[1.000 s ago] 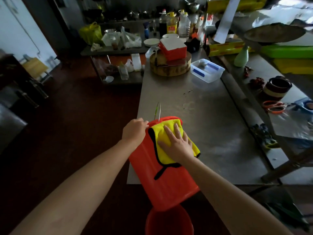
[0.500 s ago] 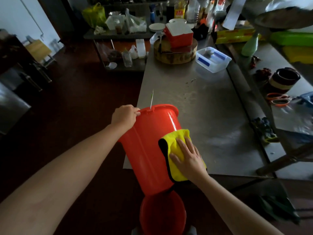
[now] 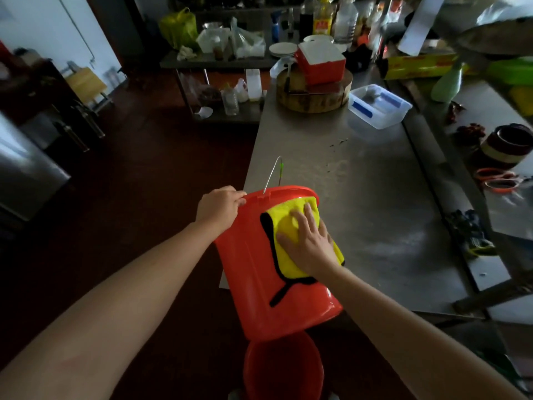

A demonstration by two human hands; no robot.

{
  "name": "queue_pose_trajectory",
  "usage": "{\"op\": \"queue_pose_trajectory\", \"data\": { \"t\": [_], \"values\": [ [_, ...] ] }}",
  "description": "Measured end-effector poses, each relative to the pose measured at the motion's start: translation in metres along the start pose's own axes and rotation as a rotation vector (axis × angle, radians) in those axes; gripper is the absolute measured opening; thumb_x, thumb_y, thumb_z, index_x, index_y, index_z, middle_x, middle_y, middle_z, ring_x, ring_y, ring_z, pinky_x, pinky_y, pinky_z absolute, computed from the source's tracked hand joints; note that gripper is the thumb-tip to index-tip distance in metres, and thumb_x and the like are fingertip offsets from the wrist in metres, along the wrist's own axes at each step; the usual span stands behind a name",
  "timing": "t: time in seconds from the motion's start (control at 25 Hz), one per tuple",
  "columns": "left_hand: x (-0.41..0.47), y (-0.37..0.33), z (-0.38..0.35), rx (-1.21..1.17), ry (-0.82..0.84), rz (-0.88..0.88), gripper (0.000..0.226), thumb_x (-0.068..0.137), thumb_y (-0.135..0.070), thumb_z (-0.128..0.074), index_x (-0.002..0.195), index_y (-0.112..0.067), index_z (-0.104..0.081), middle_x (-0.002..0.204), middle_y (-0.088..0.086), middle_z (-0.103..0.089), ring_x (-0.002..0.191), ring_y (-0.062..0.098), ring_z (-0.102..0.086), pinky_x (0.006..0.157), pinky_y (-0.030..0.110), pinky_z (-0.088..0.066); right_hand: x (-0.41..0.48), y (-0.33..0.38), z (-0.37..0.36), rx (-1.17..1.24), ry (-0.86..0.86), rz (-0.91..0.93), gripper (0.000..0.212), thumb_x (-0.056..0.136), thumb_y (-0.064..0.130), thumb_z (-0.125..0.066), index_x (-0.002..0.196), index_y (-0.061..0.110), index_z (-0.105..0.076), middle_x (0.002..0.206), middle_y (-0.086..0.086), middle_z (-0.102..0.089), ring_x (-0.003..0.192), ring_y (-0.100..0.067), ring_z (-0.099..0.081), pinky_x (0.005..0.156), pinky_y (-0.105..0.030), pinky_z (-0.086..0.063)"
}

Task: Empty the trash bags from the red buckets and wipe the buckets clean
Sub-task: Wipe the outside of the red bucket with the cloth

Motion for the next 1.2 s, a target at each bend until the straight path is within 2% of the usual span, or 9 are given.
{"op": "queue_pose_trajectory", "data": {
  "t": [0.2, 0.32, 0.52, 0.72, 0.8, 0.88, 0.96, 1.08, 1.2],
  "values": [
    [0.002, 0.014, -0.002, -0.042, 0.018, 0.014, 0.031, 0.099, -0.034, -0.059, 0.126, -0.023, -0.068, 0.114, -0.007, -0.069, 0.104, 0.018, -0.065, 0.081, 0.030, -0.046, 0.034, 0.013, 0.009, -0.010, 0.003, -0.001, 0.076, 0.090, 0.081, -0.034, 0.154, 0.055, -0.002, 0.168, 0.017, 0.009, 0.155, -0.033, -0.004, 0.118, -0.060, -0.022],
    [0.000, 0.019, -0.002, -0.047, 0.014, 0.035, 0.032, 0.098, -0.036, -0.060, 0.126, -0.023, -0.068, 0.115, -0.007, -0.069, 0.104, 0.017, -0.065, 0.082, 0.029, -0.048, -0.002, 0.000, -0.001, -0.016, -0.020, -0.003, 0.075, 0.089, 0.082, -0.032, 0.153, 0.058, -0.001, 0.167, 0.021, 0.011, 0.156, -0.026, -0.001, 0.120, -0.058, -0.022],
    [-0.004, 0.013, 0.001, -0.048, 0.028, 0.030, 0.033, 0.098, -0.033, -0.061, 0.127, -0.019, -0.068, 0.119, -0.001, -0.069, 0.107, 0.020, -0.065, 0.092, 0.037, -0.051, -0.083, -0.040, -0.022, 0.006, -0.055, 0.027, 0.078, 0.082, 0.090, -0.023, 0.151, 0.063, 0.001, 0.164, 0.027, 0.016, 0.156, -0.021, -0.003, 0.120, -0.053, -0.027],
    [-0.014, 0.008, -0.001, -0.034, 0.055, 0.007, 0.037, 0.103, -0.031, -0.053, 0.135, -0.016, -0.061, 0.123, 0.005, -0.066, 0.112, 0.025, -0.062, 0.094, 0.038, -0.050, -0.115, -0.053, -0.030, 0.056, -0.101, 0.030, 0.077, 0.084, 0.086, -0.026, 0.153, 0.060, -0.003, 0.164, 0.027, 0.016, 0.156, -0.019, -0.005, 0.121, -0.049, -0.028],
    [-0.026, 0.012, -0.007, -0.070, 0.077, 0.023, 0.042, 0.105, -0.031, -0.046, 0.144, -0.015, -0.052, 0.143, 0.007, -0.055, 0.130, 0.025, -0.051, 0.105, 0.039, -0.043, -0.116, -0.048, -0.031, 0.044, -0.105, 0.020, 0.077, 0.084, 0.087, -0.026, 0.152, 0.061, -0.001, 0.165, 0.026, 0.015, 0.156, -0.018, -0.005, 0.120, -0.049, -0.030],
    [-0.050, 0.011, -0.018, -0.091, 0.082, 0.025, 0.051, 0.106, -0.034, -0.041, 0.154, -0.017, -0.036, 0.161, 0.006, -0.031, 0.148, 0.025, -0.026, 0.118, 0.040, -0.028, -0.117, -0.044, -0.032, 0.039, -0.106, 0.016, 0.076, 0.084, 0.087, -0.025, 0.151, 0.063, 0.001, 0.166, 0.025, 0.013, 0.155, -0.018, -0.005, 0.119, -0.049, -0.031],
    [-0.084, 0.001, -0.030, -0.105, 0.057, -0.037, 0.055, 0.105, -0.038, -0.042, 0.156, -0.020, -0.030, 0.166, 0.006, -0.017, 0.153, 0.026, -0.010, 0.123, 0.042, -0.017, -0.118, -0.042, -0.031, 0.042, -0.107, 0.021, 0.076, 0.083, 0.089, -0.022, 0.151, 0.063, 0.000, 0.166, 0.023, 0.012, 0.155, -0.019, -0.006, 0.120, -0.049, -0.029],
    [-0.140, -0.017, -0.050, -0.145, 0.052, -0.135, 0.062, 0.102, -0.053, -0.038, 0.155, -0.022, -0.034, 0.166, 0.007, -0.017, 0.153, 0.031, -0.012, 0.122, 0.049, -0.022, -0.118, -0.042, -0.031, 0.060, -0.091, 0.029, 0.079, 0.082, 0.089, -0.024, 0.152, 0.060, -0.003, 0.167, 0.022, 0.010, 0.156, -0.021, -0.006, 0.121, -0.051, -0.027],
    [-0.187, -0.030, -0.077, -0.119, 0.177, -0.150, 0.079, 0.093, -0.075, -0.025, 0.158, -0.031, -0.020, 0.168, 0.001, -0.002, 0.154, 0.028, -0.001, 0.121, 0.052, -0.023, -0.116, -0.045, -0.028, 0.098, -0.094, 0.032, 0.080, 0.082, 0.089, -0.027, 0.153, 0.059, -0.005, 0.168, 0.020, 0.007, 0.155, -0.023, -0.009, 0.121, -0.052, -0.025]
  ]
}}
Point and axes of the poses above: each hand's wrist, its own x-axis towards the middle knuckle, its own z-axis out of the back of the hand, y = z × x, the point moved 9 cm from there along x, towards the middle knuckle
